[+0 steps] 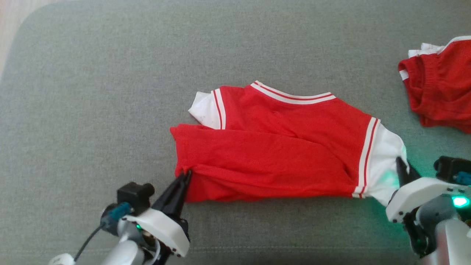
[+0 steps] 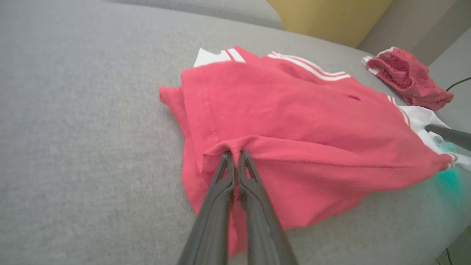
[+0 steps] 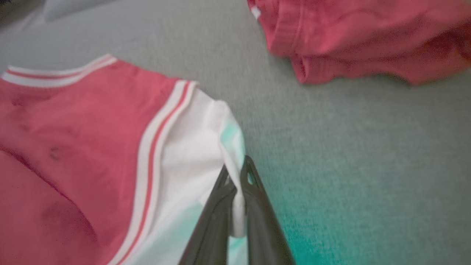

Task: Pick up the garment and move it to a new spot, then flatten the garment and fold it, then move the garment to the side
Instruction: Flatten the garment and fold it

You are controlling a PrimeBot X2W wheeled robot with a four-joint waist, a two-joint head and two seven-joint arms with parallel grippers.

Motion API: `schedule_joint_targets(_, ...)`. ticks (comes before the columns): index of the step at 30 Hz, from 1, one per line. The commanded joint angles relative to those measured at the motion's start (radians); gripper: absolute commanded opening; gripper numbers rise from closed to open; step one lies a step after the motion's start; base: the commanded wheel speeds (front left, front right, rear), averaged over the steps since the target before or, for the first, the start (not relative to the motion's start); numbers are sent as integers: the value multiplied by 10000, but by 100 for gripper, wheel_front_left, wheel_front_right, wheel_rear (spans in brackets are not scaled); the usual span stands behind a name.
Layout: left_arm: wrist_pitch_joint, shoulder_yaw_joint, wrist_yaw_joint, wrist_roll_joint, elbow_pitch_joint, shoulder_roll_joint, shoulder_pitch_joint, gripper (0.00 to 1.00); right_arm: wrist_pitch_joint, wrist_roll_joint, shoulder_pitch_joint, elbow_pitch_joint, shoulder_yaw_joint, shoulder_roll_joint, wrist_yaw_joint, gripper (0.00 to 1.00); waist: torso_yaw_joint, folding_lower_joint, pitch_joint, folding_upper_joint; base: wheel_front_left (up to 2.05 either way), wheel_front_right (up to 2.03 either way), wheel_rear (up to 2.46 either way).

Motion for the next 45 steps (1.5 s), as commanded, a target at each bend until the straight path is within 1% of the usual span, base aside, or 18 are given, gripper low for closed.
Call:
schedule_joint_targets(1,-291,512,148,159,-363,228,-504,0,-300,122,1,-564,255,-71,-7,0,-22,-1,-96,0,0,0,0)
schedule_joint_targets(7,-793,1078,576,421,-1102,568,-717,0,-925,395,-90,-1723,371,-86,-7,0,-42,-1,-529,0,0,0,0)
schedule_joint_targets(12,-973,1664,981,812,-2262,1046,-1063,0,-1067,660,-342,-3023,509,-202,-7,0,-23,-1,-931,0,0,0,0)
schedule_joint_targets(15,-1013,1916,1146,1091,-3048,1315,-1395,0,-1029,890,-669,-3954,524,-197,-7,0,-9,-1,-1180,0,0,0,0)
schedule_joint_targets(16,-1002,2002,1219,1289,-3623,1476,-1651,0,-966,1014,-952,-4649,482,-177,-7,0,-7,-1,-1306,0,0,0,0)
schedule_joint_targets(20,-796,2083,1333,1625,-4720,1706,-2193,0,-628,1444,-1414,-5925,443,-120,-7,0,14,-1,-1589,0,0,0,0)
schedule_joint_targets(24,-497,2187,1487,1809,-5630,1837,-2552,0,-122,1879,-1541,-6829,402,-78,-7,0,5,-1,-1777,0,0,0,0)
schedule_joint_targets(27,-299,2193,1540,1815,-5969,1869,-2638,0,127,2106,-1513,-7175,389,-60,-7,0,-16,-1,-1782,0,0,0,0)
schedule_joint_targets(32,-186,2154,1479,1690,-5955,1828,-2834,0,309,2446,-1622,-7195,396,-52,-7,0,-28,-1,-1559,0,0,0,0)
schedule_joint_targets(34,-187,2167,1366,1596,-5756,1807,-3151,0,354,2563,-1950,-7046,411,-50,-7,0,-36,-1,-1355,0,0,0,0)
schedule_joint_targets(36,-210,2167,1160,1446,-5421,1751,-3665,0,400,2698,-2508,-6755,465,-50,-7,0,-31,-1,-1123,0,0,0,0)
schedule_joint_targets(40,-309,2251,629,1123,-4143,1592,-5297,0,439,2860,-4282,-5678,478,-49,-7,0,-38,-1,-504,0,0,0,0)
schedule_joint_targets(45,-580,2212,-130,1004,-1725,1290,-7947,0,190,3104,-7268,-3631,879,-107,-7,0,-91,-1,379,0,0,0,0)
